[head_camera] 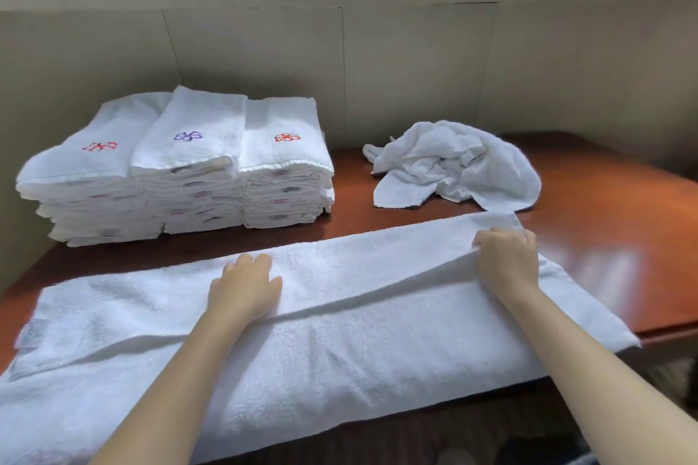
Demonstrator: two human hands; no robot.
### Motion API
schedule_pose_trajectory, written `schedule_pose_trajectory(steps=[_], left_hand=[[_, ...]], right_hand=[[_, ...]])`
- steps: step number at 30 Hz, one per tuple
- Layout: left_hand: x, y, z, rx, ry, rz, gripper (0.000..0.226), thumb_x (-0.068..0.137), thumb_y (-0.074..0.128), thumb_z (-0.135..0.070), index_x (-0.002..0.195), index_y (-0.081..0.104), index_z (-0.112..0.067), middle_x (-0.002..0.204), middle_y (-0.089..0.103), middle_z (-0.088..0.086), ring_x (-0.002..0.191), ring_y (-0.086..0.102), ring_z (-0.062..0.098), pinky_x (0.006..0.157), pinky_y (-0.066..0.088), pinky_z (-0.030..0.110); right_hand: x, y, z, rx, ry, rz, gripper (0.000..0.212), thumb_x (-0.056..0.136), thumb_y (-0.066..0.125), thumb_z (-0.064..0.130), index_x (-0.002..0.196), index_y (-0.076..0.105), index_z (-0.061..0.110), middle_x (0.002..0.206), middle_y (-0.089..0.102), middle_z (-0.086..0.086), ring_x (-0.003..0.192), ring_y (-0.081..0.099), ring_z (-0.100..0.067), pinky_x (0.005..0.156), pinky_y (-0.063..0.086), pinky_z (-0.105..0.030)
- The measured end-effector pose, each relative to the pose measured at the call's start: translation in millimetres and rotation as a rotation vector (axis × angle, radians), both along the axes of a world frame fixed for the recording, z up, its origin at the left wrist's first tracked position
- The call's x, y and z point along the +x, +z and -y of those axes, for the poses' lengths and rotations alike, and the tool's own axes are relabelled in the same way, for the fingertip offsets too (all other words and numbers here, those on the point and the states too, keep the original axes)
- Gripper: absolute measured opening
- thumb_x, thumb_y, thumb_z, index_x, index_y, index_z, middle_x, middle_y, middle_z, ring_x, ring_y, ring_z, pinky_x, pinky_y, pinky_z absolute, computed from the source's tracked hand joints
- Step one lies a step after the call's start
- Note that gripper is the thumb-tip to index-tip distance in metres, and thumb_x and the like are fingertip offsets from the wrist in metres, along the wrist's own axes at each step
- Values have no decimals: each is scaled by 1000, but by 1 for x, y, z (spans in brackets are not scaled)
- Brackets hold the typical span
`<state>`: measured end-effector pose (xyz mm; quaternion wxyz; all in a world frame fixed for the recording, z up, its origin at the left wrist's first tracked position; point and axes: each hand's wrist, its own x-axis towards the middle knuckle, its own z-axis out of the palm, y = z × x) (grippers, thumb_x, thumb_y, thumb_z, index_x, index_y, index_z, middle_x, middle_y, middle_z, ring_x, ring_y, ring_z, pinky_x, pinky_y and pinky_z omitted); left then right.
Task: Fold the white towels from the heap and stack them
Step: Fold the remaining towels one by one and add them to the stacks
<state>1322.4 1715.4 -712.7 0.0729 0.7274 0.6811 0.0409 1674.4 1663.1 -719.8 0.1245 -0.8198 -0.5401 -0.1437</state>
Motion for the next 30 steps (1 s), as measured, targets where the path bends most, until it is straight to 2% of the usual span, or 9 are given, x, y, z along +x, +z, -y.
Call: schedule_pose_trajectory(steps=[2, 4, 8, 12, 14, 18, 20, 24, 30], left_hand=[[10, 0, -1, 10, -19, -4, 17, 94, 37, -31, 102, 45, -19, 127, 45, 6, 115, 43, 28, 88, 39, 40], [16, -3, -2, 18, -22, -9, 22, 94, 36, -31, 109, 47, -19, 128, 45, 6, 116, 42, 28, 88, 37, 40], [19, -6, -8, 16, -35, 6, 27, 95, 36, -38, 114, 47, -21, 134, 42, 6, 123, 39, 29, 95, 36, 43], [14, -12, -10, -123, -96, 9, 63, 95, 30, -59, 150, 19, -30, 161, 2, 3, 147, 3, 25, 115, 9, 51], [9, -16, -8, -160, -128, 10, 69, 93, 25, -65, 152, 6, -34, 161, -10, 1, 148, -8, 22, 116, 0, 52], [-1, -18, -4, -154, -199, 27, 68, 93, 21, -66, 152, 2, -38, 160, -13, -1, 147, -13, 19, 116, -6, 49], [-5, -18, -2, -118, -212, 52, 65, 95, 22, -62, 152, 5, -36, 161, -10, -1, 147, -11, 18, 116, -5, 48], [-18, -15, 0, 4, -122, 74, 63, 99, 22, -54, 153, 12, -24, 161, -4, 3, 148, -4, 16, 118, 0, 46], [-61, -18, 1, 13, 59, 32, 68, 99, 21, -55, 153, 10, -16, 161, 0, 5, 148, 2, 17, 118, 4, 46]], right_hand=[[11, 6, 3, 79, -33, -53, 30, 75, 53, -2, 91, 72, 14, 96, 66, -8, 96, 55, -31, 104, 20, -37], [23, 11, 8, 72, -86, -42, 28, 74, 54, -2, 86, 72, 14, 94, 66, -9, 93, 54, -31, 103, 20, -36], [40, 10, 22, -141, -211, 13, 27, 80, 51, 3, 92, 69, 19, 95, 67, -1, 97, 53, -26, 95, 30, -34], [45, 4, 25, -171, -295, -51, 30, 89, 41, 6, 110, 59, 15, 110, 58, -8, 107, 51, -31, 93, 36, -36], [43, 9, 22, -198, -316, -78, 34, 88, 40, 7, 117, 57, 15, 113, 56, -8, 108, 53, -30, 95, 34, -37], [20, 20, 9, -317, -343, -104, 43, 88, 38, 8, 130, 46, 13, 129, 52, -11, 122, 44, -33, 109, 21, -48], [-5, 24, -2, -288, -211, -123, 45, 86, 39, 6, 130, 42, 13, 130, 50, -12, 124, 42, -35, 108, 22, -53], [-74, 26, -27, -247, 234, -187, 48, 96, 39, 20, 144, 32, 17, 140, 43, -10, 129, 36, -33, 105, 33, -45], [-187, 1, -42, -362, 672, -137, 52, 102, 27, 43, 149, 23, 22, 159, 15, -4, 146, 10, -25, 116, 13, -46]])
